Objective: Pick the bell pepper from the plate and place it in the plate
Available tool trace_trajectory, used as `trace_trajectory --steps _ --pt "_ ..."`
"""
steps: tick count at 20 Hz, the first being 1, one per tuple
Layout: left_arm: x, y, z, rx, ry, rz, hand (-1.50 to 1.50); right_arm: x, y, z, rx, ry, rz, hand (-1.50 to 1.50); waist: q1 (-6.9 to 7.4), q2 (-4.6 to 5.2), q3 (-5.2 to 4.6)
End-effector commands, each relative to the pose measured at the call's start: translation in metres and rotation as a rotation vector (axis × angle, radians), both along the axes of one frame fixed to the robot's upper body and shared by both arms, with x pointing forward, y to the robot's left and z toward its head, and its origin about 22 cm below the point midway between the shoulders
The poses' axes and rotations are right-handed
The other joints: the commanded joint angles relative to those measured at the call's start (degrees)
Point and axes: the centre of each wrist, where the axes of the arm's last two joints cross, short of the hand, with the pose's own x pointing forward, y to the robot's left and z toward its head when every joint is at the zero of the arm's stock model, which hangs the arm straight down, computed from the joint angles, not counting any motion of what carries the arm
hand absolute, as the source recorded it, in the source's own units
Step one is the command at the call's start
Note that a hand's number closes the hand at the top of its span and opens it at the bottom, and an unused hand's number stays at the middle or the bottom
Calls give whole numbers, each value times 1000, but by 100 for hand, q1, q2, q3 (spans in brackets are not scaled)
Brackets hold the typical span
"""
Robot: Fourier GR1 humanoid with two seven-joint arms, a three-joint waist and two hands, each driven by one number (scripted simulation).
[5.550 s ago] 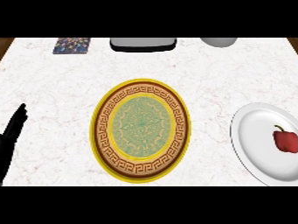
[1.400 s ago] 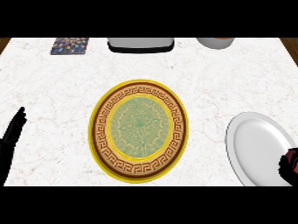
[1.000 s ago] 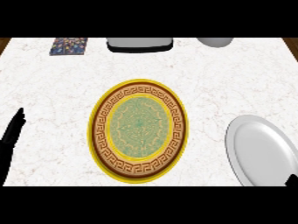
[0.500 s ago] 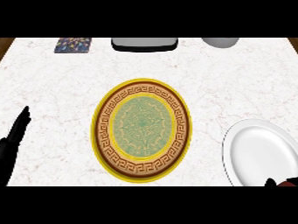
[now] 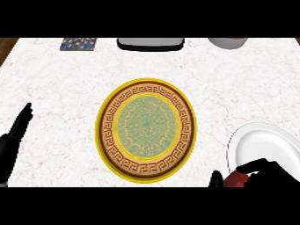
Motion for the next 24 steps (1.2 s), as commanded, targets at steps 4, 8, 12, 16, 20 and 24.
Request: trace_trajectory --steps 4,8,12,16,20,24 --pt "14 -19 -5 -2 -5 -14 0 35 69 14 37 5 16 150 56 32 12" --pt "7 -9 -4 2 7 -15 0 73 84 14 78 108 0 150 110 35 17" --pt "2 -22 -12 10 -13 -35 0 113 101 3 78 188 2 150 231 58 16" --pt "26 -14 6 -10 -10 -24 0 145 112 -19 101 235 24 150 124 60 24" --pt "22 -16 9 14 -21 -35 0 167 125 -30 123 305 72 150 152 40 28" --pt "12 -14 5 4 -12 -54 0 163 115 -53 318 283 -49 -150 246 38 31"
